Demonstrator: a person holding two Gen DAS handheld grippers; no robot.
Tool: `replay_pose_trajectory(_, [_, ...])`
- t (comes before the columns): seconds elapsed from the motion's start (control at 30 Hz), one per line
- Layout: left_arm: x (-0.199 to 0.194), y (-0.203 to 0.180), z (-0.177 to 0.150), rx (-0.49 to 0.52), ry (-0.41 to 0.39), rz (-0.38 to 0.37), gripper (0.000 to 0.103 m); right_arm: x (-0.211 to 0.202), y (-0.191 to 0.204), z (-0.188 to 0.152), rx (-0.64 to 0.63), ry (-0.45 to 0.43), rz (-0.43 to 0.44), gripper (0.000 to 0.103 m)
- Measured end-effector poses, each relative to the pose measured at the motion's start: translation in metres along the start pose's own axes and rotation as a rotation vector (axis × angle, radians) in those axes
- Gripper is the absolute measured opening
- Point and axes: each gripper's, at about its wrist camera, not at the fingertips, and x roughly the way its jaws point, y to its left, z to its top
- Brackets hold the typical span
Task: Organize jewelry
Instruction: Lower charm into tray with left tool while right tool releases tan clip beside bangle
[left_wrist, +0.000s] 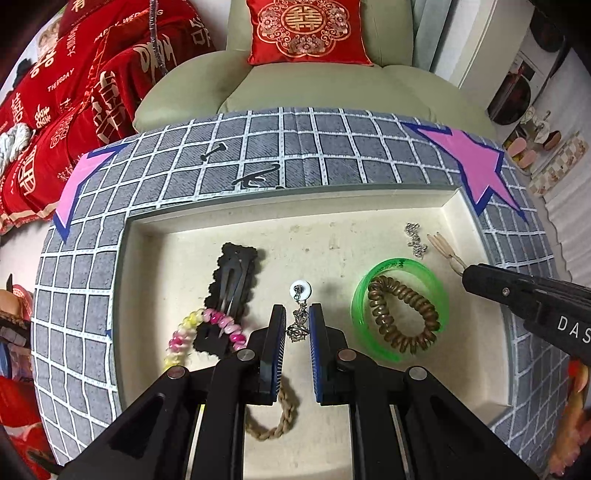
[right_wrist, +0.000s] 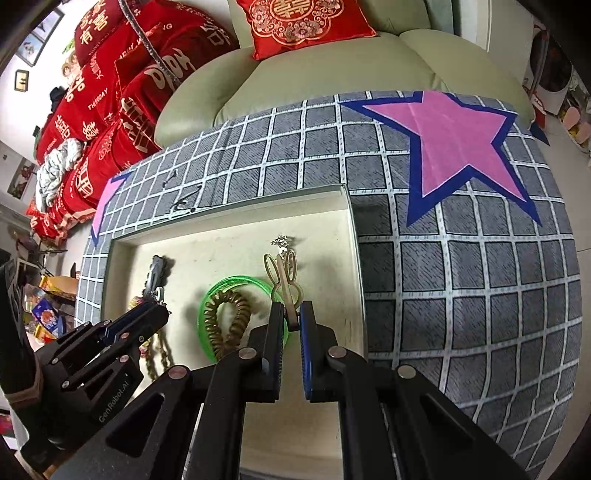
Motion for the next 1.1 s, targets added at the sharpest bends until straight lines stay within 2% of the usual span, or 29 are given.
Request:
replay_pose_trajectory(0.37, [0.018, -0.006, -0.003, 0.031, 0.026, 0.056, 0.021, 0.025, -0.008, 0.001, 0.017, 0.062, 0.011, 0.01])
replay_pose_trajectory(0.57, [0.012, -0.006, -0.005, 0.024, 0.021, 0.058, 0.021, 0.014, -0.008, 0.001, 0.042, 0.045, 0.055, 0.011])
replay_pose_trajectory(0.6, [0.01, -0.007, -0.005, 0.024, 0.018, 0.059, 0.021, 0.011, -0.008, 0.001, 0.046, 0.038, 0.057, 0.013])
replay_pose_trajectory(0.63, [0.008, -0.007, -0.005, 0.023, 0.014, 0.06, 0.021, 0.006, -0.008, 0.001, 0.054, 0.027, 0.062, 0.023])
replay_pose_trajectory(0.67, [0.006, -0.006, -0.005, 0.02, 0.011, 0.059, 0.021, 0.002, -0.007, 0.002, 0.063, 0.018, 0.065, 0.038])
replay_pose_trajectory(0.73, [0.003, -0.006, -0.006, 0.017, 0.008, 0.053, 0.021, -0.005, -0.006, 0.001, 0.075, -0.004, 0.073, 0.048])
replay_pose_trajectory(1.1, [-0.016, -0.001, -0.013, 0.009, 0.001, 0.037, 0.022, -0.039, -0.003, -0.014, 0.097, -0.047, 0.074, 0.048])
